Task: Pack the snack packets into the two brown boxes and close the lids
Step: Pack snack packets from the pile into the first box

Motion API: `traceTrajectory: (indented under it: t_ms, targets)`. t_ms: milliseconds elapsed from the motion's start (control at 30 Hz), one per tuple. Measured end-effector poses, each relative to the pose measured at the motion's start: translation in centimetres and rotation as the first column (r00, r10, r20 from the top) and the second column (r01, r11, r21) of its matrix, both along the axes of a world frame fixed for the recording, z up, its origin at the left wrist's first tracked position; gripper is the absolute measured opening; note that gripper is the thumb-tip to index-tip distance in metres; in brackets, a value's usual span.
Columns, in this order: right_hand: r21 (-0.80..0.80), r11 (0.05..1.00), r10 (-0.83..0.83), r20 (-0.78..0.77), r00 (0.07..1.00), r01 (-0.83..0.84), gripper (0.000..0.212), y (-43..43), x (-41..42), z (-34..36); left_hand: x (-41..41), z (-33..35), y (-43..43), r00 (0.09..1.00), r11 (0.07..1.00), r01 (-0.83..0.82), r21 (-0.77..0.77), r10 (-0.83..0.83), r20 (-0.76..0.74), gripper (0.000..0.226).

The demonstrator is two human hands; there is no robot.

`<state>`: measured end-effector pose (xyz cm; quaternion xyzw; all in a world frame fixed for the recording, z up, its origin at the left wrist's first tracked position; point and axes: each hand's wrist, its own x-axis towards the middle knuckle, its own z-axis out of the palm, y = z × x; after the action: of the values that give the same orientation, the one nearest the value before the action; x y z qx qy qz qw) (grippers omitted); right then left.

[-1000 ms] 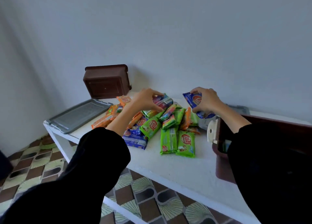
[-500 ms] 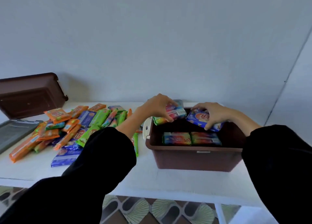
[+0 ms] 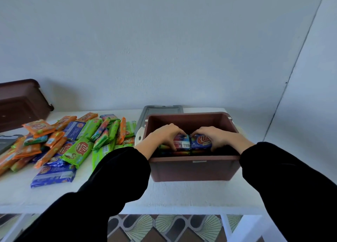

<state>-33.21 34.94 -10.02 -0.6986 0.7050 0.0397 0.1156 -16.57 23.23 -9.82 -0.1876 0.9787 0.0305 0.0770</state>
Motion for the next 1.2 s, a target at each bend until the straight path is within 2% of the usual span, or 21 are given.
traceTrajectory:
  t_ms: [200, 467, 733, 833, 933, 1067, 1200]
  targets:
    - [0.005, 1.0, 0.005, -0.01, 1.0, -0.005, 0.083, -0.5, -0.2, -0.7, -0.1, -0.5, -0.3, 0.999, 0.999, -0.001, 0.035, 0.0, 0.048, 0.074]
    - [-0.011, 1.0, -0.016, -0.04, 0.999, 0.016, 0.068, -0.8, -0.3, -1.3, -0.1, -0.6, -0.2, 0.997, 1.0, 0.022, -0.016, -0.021, 0.081, 0.074]
    - [0.006, 0.998, -0.063, -0.042, 0.997, 0.063, 0.062, -0.7, 0.0, -0.9, -0.3, -0.7, -0.2, 0.997, 0.996, 0.053, -0.066, -0.049, 0.068, 0.067]
    - [-0.045, 0.994, -0.101, 0.007, 0.995, 0.101, 0.056, -0.3, 0.4, 0.0, -0.1, -0.5, 0.0, 0.999, 0.997, 0.036, -0.072, -0.036, 0.0, 0.06]
    - [-0.181, 0.959, -0.184, 0.179, 0.967, 0.216, 0.054, -0.1, 1.3, 1.5, 0.5, 0.4, -0.1, 0.988, 1.0, 0.002, -0.009, -0.003, -0.156, 0.049]
    - [-0.293, 0.903, -0.205, 0.347, 0.915, 0.314, 0.049, -1.3, 4.3, 3.7, 3.0, 3.1, -1.1, 0.869, 0.972, -0.054, 0.23, 0.16, -0.468, 0.032]
    - [-0.345, 0.883, -0.148, 0.437, 0.887, 0.318, 0.047, -3.7, 8.8, 5.1, 8.3, 5.2, -2.9, 0.752, 0.962, -0.12, 0.247, 0.25, -0.61, 0.022]
